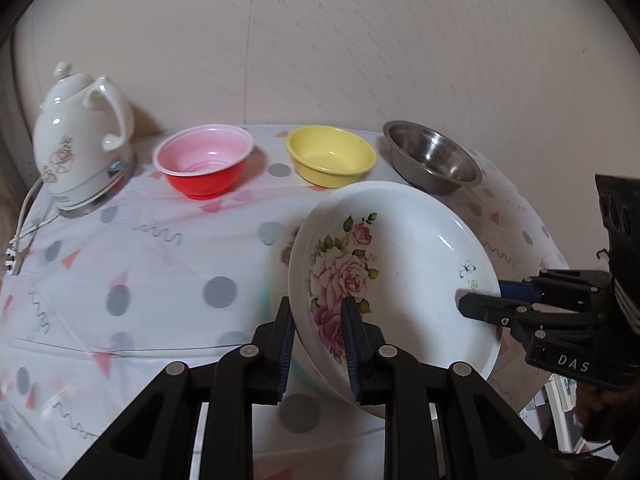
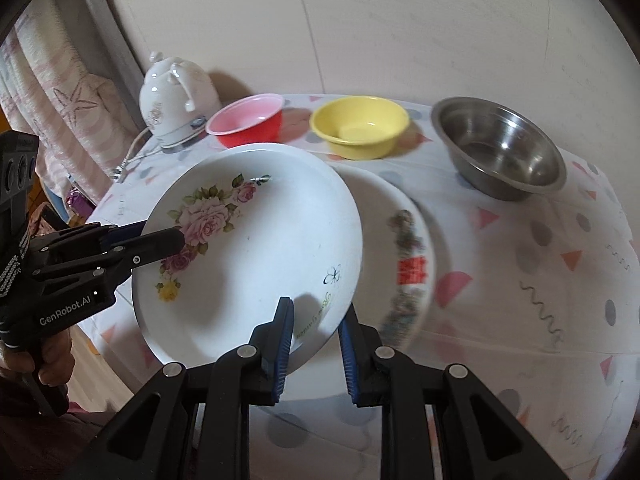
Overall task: Organize plates and bowls
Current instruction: 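Lower the rose-print bowl onto the patterned plate with both grippers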
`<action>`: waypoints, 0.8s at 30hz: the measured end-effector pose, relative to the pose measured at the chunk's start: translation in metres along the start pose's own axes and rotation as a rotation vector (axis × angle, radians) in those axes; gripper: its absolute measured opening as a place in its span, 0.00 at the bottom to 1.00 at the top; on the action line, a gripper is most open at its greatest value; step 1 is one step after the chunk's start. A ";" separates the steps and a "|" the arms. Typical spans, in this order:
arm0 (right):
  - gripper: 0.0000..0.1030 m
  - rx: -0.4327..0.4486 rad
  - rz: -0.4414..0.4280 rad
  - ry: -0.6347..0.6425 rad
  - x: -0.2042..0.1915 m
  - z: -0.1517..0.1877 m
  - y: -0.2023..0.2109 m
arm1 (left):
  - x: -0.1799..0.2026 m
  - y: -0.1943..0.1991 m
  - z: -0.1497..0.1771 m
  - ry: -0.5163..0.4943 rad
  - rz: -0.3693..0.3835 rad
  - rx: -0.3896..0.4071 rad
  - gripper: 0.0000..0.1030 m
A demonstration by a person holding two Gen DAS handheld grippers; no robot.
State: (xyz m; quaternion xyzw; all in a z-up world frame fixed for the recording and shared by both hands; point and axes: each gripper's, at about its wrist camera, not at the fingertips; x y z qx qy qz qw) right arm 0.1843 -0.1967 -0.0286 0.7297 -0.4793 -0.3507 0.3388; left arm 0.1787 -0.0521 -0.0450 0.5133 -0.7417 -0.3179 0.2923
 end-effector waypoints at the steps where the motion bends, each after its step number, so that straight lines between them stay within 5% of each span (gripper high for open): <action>1: 0.22 -0.003 -0.001 -0.002 0.003 0.000 0.000 | 0.001 -0.002 0.000 0.004 0.003 -0.006 0.22; 24: 0.22 -0.081 0.017 0.018 0.019 -0.007 -0.022 | 0.004 -0.035 -0.003 0.064 -0.028 -0.112 0.22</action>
Point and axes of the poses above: each gripper's, at about its wrist camera, not at the fingertips, and y roughly against the way its jaws point, x to its right, z to its underside, and after that the axes turned 6 degrees about -y, right-handed
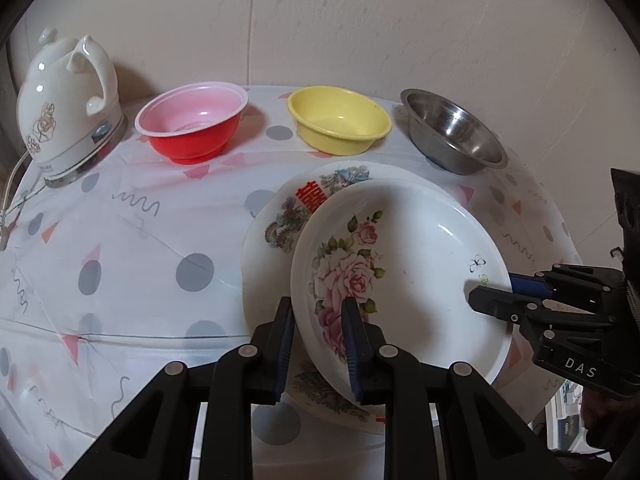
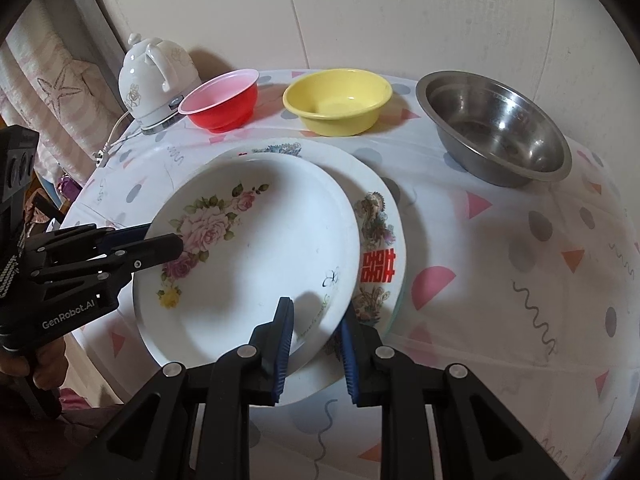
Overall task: Organize plates and bowls
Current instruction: 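Lower the rose-print bowl onto the patterned plate with both grippers, then open both grippers and release the rim of the rose-print bowl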
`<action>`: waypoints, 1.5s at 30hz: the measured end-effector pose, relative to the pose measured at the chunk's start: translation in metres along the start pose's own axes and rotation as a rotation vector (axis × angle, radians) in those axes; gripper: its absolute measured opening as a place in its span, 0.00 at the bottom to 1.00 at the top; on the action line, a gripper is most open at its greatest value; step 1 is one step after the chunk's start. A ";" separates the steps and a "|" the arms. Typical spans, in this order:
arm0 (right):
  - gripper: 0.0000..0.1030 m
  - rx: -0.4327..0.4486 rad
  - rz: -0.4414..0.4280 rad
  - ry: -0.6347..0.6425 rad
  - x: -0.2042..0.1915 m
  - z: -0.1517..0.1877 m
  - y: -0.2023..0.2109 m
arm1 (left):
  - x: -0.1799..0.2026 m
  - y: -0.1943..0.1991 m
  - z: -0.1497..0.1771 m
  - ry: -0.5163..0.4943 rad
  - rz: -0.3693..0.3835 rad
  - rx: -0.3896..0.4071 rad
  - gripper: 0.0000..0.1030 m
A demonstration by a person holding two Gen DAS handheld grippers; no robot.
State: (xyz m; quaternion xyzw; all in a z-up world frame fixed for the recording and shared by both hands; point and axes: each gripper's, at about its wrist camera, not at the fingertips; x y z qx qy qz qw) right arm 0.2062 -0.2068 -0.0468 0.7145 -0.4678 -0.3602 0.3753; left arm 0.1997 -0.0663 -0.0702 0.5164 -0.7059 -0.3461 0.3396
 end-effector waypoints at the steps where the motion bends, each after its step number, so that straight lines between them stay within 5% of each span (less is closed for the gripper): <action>1: 0.22 -0.001 0.004 0.008 -0.001 0.000 -0.001 | -0.001 0.000 0.000 0.001 -0.002 0.002 0.22; 23: 0.23 0.015 0.057 0.016 -0.006 -0.006 -0.004 | 0.009 0.004 -0.006 -0.058 -0.017 0.039 0.22; 45: 0.26 0.020 0.088 0.074 -0.013 -0.005 -0.006 | -0.029 0.020 0.006 0.102 -0.030 0.061 0.22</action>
Point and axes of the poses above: each gripper's, at about its wrist camera, not at the fingertips, and y roughly against the way its jaws point, x to its right, z to its underside, and after that the axes turned 6 degrees about -y, right-handed
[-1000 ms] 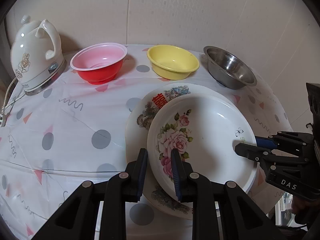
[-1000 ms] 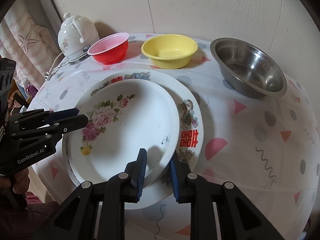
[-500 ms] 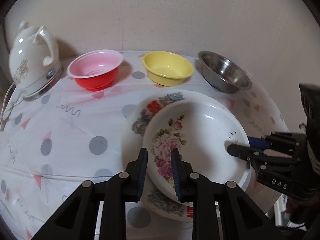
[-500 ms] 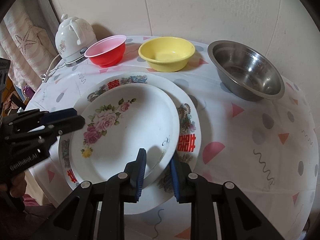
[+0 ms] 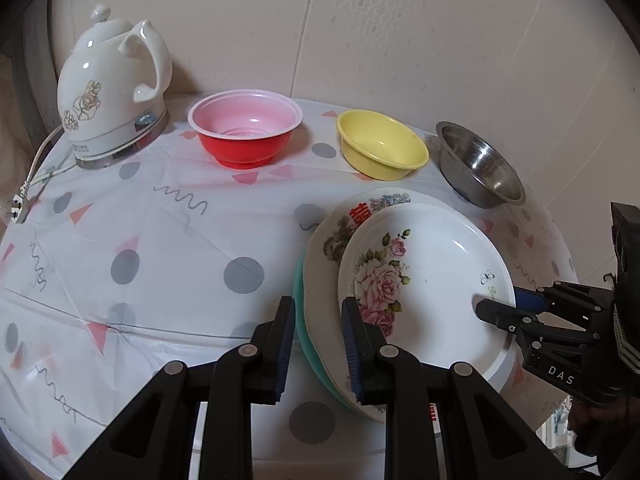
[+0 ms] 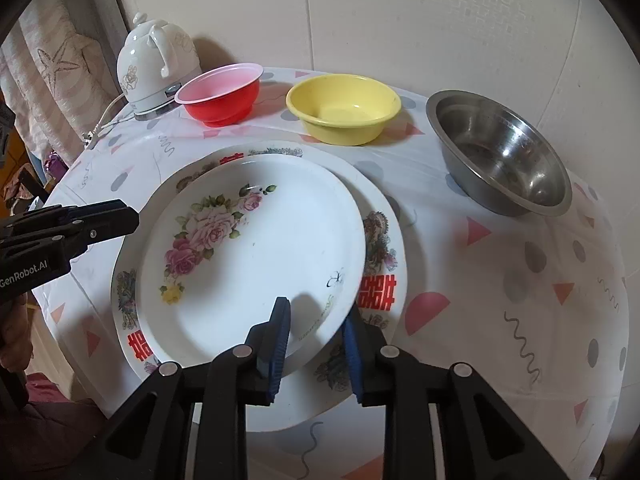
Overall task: Organize plates and bowls
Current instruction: 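Open both grippers and release the rim of the rose-print bowl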
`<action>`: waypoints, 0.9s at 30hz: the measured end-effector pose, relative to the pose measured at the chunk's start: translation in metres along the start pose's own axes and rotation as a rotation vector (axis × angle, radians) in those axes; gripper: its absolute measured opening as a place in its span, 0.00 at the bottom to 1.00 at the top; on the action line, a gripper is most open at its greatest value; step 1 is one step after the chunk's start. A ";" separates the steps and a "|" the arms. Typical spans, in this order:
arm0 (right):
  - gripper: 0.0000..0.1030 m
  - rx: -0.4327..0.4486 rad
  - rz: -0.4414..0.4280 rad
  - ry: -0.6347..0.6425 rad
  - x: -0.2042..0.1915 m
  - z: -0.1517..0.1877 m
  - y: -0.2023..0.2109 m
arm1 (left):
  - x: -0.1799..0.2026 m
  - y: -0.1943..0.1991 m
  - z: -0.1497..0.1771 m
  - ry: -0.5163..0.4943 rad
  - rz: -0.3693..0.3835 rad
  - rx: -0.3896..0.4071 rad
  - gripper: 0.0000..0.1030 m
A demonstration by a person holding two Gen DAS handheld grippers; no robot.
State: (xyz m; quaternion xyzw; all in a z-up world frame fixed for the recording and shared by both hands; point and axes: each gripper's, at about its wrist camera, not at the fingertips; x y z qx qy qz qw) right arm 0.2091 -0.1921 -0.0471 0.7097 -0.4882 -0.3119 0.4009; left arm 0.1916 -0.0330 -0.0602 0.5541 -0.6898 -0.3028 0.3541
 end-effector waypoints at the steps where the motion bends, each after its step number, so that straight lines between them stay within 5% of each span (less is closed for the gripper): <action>1: 0.26 0.001 -0.002 -0.006 0.000 0.000 0.000 | 0.001 0.000 0.000 -0.001 -0.001 0.001 0.23; 27: 0.28 0.024 -0.027 -0.058 0.013 0.002 0.013 | 0.019 -0.006 -0.003 -0.066 -0.001 -0.024 0.25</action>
Point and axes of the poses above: each gripper's, at about its wrist camera, not at the fingertips, and y roughly against the way its jaws point, x to its right, z to its underside, and after that the axes turned 6 degrees about -y, right-handed
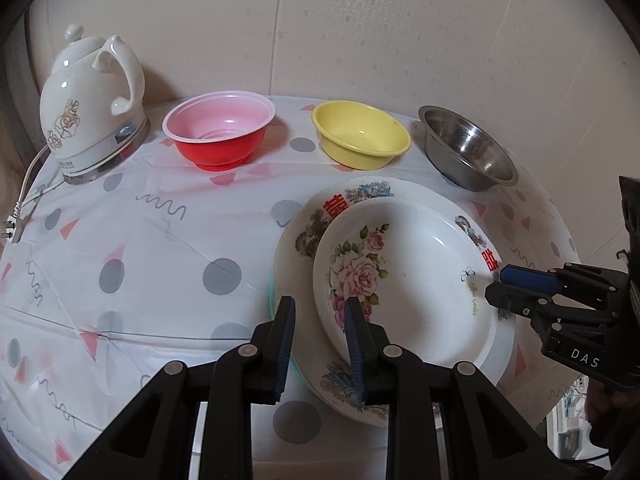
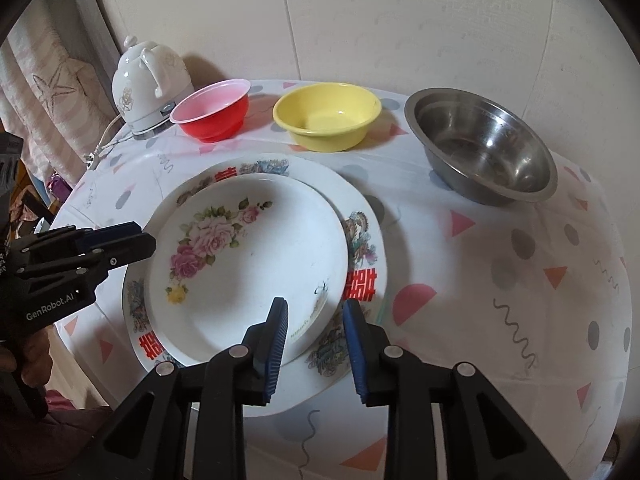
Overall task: Organize plates and bowls
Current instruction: 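Open both grippers and release the rim of the rose-print bowl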
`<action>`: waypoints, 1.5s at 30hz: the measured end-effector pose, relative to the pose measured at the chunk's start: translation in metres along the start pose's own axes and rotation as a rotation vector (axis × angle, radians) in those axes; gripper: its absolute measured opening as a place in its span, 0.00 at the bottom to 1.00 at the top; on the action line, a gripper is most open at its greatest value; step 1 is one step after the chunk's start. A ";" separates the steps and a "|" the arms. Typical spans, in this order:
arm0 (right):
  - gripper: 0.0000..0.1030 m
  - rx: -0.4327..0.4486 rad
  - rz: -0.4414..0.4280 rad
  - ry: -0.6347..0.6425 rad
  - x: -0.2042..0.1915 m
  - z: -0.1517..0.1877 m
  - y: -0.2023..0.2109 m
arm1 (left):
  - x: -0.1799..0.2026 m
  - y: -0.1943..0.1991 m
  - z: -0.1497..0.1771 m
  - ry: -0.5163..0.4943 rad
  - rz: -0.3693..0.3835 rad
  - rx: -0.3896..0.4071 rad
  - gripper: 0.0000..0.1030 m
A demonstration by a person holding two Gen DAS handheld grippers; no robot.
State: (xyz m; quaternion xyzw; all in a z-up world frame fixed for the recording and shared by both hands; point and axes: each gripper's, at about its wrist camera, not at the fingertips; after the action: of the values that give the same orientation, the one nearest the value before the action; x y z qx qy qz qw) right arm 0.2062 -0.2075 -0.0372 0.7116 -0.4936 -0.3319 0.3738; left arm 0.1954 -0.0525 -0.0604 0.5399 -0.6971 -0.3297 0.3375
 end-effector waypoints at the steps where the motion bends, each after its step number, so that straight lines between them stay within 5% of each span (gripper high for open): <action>1: 0.28 0.000 -0.001 0.004 -0.001 0.000 -0.001 | 0.000 -0.001 0.000 -0.002 0.002 -0.002 0.25; 45: 0.30 0.021 0.013 -0.028 -0.008 0.008 0.007 | 0.012 0.023 0.005 -0.043 -0.033 0.028 0.31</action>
State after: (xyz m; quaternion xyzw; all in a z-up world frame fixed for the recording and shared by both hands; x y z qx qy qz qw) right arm 0.1941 -0.2031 -0.0342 0.7077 -0.5067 -0.3341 0.3616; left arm 0.1766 -0.0595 -0.0426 0.5487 -0.6996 -0.3370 0.3097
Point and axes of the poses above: each gripper's, at about its wrist camera, not at the fingertips, and y roughly against the way its jaws point, x to its right, z to its underside, and after that the axes turned 6 degrees about -y, right-handed
